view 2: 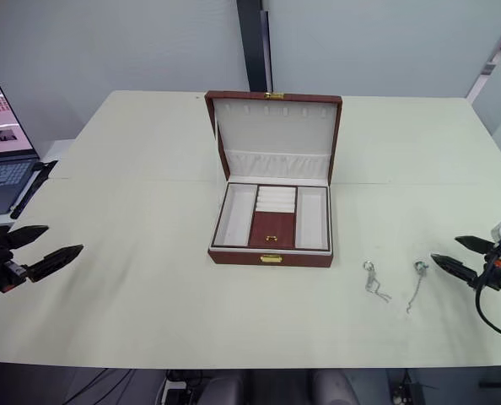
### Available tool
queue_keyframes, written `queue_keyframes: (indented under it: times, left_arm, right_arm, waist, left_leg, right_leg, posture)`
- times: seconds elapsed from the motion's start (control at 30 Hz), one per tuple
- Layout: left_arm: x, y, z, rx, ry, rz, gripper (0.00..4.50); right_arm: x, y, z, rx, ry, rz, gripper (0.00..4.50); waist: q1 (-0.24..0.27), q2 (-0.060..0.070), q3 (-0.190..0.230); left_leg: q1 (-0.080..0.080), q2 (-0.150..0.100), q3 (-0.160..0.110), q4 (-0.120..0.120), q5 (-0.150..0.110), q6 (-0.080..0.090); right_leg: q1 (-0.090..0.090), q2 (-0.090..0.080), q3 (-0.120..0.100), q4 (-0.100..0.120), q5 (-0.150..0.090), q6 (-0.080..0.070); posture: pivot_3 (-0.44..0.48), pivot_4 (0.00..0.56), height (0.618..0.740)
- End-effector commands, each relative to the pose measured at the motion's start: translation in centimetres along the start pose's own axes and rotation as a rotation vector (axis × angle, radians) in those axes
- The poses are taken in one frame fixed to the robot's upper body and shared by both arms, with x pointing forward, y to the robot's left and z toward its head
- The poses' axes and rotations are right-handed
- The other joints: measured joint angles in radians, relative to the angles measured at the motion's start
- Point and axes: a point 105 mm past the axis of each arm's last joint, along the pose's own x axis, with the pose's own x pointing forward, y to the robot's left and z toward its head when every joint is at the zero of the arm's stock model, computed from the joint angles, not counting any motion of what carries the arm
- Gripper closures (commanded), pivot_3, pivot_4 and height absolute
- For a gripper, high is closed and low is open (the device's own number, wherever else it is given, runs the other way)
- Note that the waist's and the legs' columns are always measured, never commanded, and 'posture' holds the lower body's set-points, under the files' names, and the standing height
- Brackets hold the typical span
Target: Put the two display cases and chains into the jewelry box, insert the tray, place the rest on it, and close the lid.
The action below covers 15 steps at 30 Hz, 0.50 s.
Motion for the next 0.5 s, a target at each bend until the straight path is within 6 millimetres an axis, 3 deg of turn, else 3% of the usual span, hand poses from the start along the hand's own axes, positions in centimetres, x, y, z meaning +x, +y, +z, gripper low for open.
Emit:
queue_keyframes:
  times: [0.03, 0.37, 0.5]
  left_arm:
    - [-0.6, 0.2, 0.8, 0.028, -0.032, 0.021, 0.00]
    - [-0.2, -0.1, 0.5, 0.025, -0.030, 0.010, 0.00]
    - [0.8, -2.0, 0.6, 0.047, -0.044, -0.067, 0.00]
  right_arm:
    - [-0.6, -0.6, 0.7, -0.027, -0.032, -0.038, 0.01]
    - [-0.5, -0.4, 1.3, -0.031, -0.053, -0.037, 0.01]
    - [-0.5, 0.2, 2.1, -0.010, -0.100, -0.056, 0.01]
  waist:
    - [0.000, 0.000, 0.000]
    - [0.000, 0.000, 0.000]
    - [0.001, 0.000, 0.000]
  left_leg:
    - [0.000, 0.000, 0.000, 0.000, 0.000, 0.000]
    - [0.000, 0.000, 0.000, 0.000, 0.000, 0.000]
    - [0.000, 0.000, 0.000, 0.000, 0.000, 0.000]
  right_leg:
    - [0.000, 0.000, 0.000, 0.000, 0.000, 0.000]
    - [0.000, 0.000, 0.000, 0.000, 0.000, 0.000]
    - [0.000, 0.000, 0.000, 0.000, 0.000, 0.000]
  posture:
    - [0.000, 0.150, 0.740]
    - [0.000, 0.150, 0.740]
    - [0.000, 0.150, 0.740]
